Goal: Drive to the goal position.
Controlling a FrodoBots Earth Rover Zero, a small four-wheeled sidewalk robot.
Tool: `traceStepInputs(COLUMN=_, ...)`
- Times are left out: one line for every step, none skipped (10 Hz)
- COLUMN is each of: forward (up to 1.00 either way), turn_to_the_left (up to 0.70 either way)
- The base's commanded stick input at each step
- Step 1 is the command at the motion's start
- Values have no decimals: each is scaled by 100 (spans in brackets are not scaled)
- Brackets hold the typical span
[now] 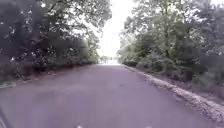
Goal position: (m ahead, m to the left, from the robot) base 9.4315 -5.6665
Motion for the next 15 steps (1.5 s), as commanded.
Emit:
traceStepInputs(forward=100, turn_to_the_left=-9)
traceStepInputs(forward=100, turn_to_the_left=-9)
traceStepInputs(forward=100, turn_to_the_left=-8)
traceStepInputs(forward=100, turn_to_the_left=-7)
traceStepInputs(forward=100, turn_to_the_left=-6)
traceStepInputs(forward=100, turn_to_the_left=-6)
traceStepInputs(forward=100, turn_to_the_left=-6)
traceStepInputs(forward=100, turn_to_the_left=-6)
traceStepInputs(forward=100, turn_to_the_left=-6)
traceStepInputs(forward=100, turn_to_the_left=-6)
traceStepInputs(forward=100, turn_to_the_left=-6)
traceStepInputs(forward=100, turn_to_the_left=-6)
traceStepInputs(forward=100, turn_to_the_left=-5)
traceStepInputs(forward=100, turn_to_the_left=-5)
traceStepInputs(forward=100, turn_to_the_left=-4)
